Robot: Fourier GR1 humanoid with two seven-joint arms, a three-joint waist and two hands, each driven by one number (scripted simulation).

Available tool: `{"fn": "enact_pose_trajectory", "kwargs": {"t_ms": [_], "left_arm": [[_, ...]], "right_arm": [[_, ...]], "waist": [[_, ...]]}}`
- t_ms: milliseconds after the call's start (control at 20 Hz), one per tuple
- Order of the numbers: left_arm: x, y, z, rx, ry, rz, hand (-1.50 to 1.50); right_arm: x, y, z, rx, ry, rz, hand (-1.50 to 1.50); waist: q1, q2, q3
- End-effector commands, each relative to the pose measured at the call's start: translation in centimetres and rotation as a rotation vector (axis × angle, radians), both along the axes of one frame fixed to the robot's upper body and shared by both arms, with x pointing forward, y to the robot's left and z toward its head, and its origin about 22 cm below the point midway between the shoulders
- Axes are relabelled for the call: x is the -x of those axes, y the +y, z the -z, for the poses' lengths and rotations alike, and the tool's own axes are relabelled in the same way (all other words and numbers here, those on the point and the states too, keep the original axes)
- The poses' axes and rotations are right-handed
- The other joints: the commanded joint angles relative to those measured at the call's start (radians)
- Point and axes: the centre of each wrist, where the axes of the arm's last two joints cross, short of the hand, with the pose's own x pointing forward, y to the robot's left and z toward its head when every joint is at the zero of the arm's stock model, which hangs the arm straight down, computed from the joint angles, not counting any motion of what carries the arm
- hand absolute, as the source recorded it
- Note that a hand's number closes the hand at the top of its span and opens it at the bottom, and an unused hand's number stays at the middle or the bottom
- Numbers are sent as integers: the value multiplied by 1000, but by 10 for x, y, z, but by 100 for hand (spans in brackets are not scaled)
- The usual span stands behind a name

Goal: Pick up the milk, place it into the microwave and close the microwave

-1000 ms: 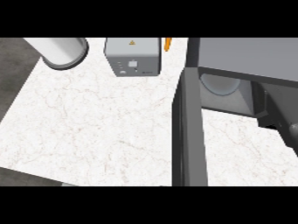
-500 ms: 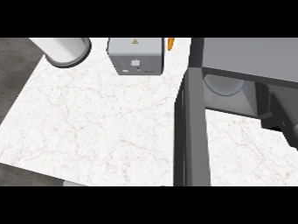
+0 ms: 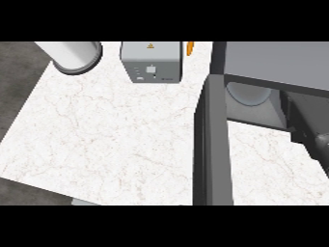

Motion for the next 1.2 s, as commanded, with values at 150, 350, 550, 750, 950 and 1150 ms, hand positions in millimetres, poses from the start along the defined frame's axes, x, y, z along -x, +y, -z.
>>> {"fn": "enact_pose_trajectory", "kwargs": {"t_ms": [150,350,550,750,950,1150], "left_arm": [[-6,-1,-1,-20,9,20,-150],[-10,-1,5,0,21,18,-150],[-14,-3,9,4,50,46,-150],[-17,-5,7,-21,59,63,-150],[-18,-6,15,-4,75,55,-150],[-12,-10,19,-1,107,62,-150]], "right_arm": [[-17,51,-21,108,50,-48,-150],[-21,73,-27,79,30,-29,-150],[-26,86,-40,58,7,-59,-150],[-27,94,-42,54,-20,-71,-150],[-22,95,-30,11,-52,-24,-150],[-22,84,-30,5,-55,29,-150]], "waist": [[34,-15,-27],[30,-17,-27],[13,-22,-27],[0,-28,-26],[-25,-32,-26],[-43,-44,-26]]}}
